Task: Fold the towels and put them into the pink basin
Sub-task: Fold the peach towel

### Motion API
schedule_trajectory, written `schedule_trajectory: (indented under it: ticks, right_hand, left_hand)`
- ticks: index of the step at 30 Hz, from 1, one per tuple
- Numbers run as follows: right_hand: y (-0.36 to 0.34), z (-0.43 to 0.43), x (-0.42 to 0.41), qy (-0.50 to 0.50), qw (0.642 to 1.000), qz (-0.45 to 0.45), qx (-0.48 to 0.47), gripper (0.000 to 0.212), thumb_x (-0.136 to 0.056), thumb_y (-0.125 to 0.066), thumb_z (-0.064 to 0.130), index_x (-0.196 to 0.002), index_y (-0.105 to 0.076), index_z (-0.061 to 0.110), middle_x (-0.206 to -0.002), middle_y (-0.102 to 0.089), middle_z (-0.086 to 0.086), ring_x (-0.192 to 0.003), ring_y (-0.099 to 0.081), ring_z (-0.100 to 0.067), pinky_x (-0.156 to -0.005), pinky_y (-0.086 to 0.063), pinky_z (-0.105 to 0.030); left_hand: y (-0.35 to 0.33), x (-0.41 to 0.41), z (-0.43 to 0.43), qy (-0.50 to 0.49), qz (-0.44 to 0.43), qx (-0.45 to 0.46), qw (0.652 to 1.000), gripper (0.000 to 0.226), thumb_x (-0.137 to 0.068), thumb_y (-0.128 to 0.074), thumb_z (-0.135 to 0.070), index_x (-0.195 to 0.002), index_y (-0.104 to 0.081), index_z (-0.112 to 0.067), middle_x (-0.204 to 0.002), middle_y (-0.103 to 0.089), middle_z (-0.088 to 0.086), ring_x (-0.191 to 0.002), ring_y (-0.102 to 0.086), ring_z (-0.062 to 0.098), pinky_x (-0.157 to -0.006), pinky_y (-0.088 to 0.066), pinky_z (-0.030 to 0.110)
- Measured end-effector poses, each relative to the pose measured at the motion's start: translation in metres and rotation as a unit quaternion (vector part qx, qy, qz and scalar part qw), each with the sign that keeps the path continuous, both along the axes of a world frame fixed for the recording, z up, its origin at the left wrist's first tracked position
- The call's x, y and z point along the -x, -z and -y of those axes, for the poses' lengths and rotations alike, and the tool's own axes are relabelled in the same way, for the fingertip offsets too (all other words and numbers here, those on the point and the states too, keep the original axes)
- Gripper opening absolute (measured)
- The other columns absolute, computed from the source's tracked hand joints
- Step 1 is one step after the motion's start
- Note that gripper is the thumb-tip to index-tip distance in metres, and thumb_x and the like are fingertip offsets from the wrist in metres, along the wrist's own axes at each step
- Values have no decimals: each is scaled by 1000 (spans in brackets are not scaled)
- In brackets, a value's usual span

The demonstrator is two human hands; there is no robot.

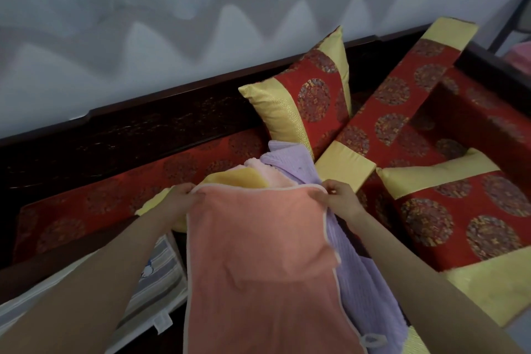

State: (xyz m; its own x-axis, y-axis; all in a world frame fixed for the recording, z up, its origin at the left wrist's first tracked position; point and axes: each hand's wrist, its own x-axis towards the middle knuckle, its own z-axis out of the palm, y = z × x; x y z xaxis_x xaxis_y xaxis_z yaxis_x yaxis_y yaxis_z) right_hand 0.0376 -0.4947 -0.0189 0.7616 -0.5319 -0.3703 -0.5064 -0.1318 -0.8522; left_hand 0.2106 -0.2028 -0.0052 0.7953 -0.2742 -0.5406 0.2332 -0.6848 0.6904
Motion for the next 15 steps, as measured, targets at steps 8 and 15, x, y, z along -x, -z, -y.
schedule_trajectory:
  ticks: [8,15]
  right_hand:
    - [-12,5,-21,-32,993,-105,-33,48,-60,-85,9,-100,-62,22,-98,-57,-7,-80,-60,-22,-71,-49,-29]
    - [-35,22,-19,-119,964,-114,-209,22,-62,-81,-4,-79,-70,7,-84,-64,-14,-85,-59,-24,-77,-48,-29]
  left_hand:
    - [-21,-12,7,-12,-207,68,976,25,-79,-72,-4,-103,-66,-2,-107,-68,17,-101,-64,28,-83,-54,36]
    - [-53,-9,-2,97,-324,135,931,31,-83,-63,-5,-113,-65,3,-114,-69,17,-99,-69,23,-77,-58,26]
